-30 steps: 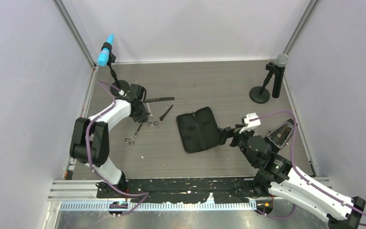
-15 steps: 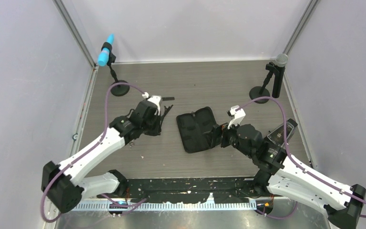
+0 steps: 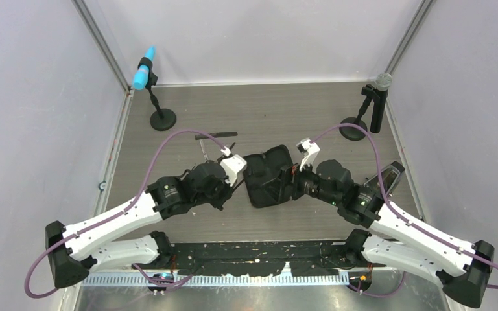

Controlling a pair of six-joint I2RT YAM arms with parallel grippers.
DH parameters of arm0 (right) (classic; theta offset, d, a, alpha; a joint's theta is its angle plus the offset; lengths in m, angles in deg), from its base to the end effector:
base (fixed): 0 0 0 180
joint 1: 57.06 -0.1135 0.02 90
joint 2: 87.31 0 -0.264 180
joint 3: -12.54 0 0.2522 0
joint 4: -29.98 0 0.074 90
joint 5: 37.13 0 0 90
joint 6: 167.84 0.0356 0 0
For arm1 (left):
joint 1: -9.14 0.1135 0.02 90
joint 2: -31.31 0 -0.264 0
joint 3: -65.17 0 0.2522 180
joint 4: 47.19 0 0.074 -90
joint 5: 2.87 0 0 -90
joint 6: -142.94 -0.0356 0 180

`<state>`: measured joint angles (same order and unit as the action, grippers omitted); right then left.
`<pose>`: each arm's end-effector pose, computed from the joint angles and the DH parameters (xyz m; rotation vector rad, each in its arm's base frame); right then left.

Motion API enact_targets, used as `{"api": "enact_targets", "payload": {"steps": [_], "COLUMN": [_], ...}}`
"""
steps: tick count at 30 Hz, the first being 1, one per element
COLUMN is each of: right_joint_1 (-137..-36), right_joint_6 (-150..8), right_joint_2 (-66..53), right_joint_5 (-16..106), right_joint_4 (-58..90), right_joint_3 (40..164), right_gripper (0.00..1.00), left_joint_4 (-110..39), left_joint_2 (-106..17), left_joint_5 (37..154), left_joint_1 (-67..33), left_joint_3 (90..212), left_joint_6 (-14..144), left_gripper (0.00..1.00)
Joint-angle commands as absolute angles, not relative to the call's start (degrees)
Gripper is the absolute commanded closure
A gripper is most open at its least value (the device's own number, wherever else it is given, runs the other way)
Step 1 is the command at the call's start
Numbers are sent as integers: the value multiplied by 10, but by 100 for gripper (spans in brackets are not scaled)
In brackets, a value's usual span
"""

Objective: Sort the hair-cutting tools
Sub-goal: Pick up the haircut tool at the center of the board.

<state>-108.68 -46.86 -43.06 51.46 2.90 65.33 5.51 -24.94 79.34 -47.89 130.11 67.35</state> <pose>0.1137 0.1449 0.3003 -0.3801 1.9874 0.9794 0.1136 -0.1662 0.2952 0.7994 2.2381 -0.4573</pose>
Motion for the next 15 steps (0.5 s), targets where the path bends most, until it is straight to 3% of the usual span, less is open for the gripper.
{"api": "enact_targets", "payload": {"steps": [1,7,15], "right_joint_1": [-1086,-1086,-1086], "right_joint_6": [-440,-434,-415], "right_joint_2": [-408,-374,-344], "right_joint_5": [464,453,435], "right_joint_4": [78,82,108], "right_joint_3": [683,693,690], "right_gripper": [3,7,22], "left_joint_4": [56,59,48], "left_joint_2": [-249,-256,-262], "left_joint_5": [781,781,777], "left_joint_1": [-509,-546,-572], "left_joint_3": [1325,1335,1340], "left_joint_6": [626,613,605], "left_gripper": [100,100,100]}}
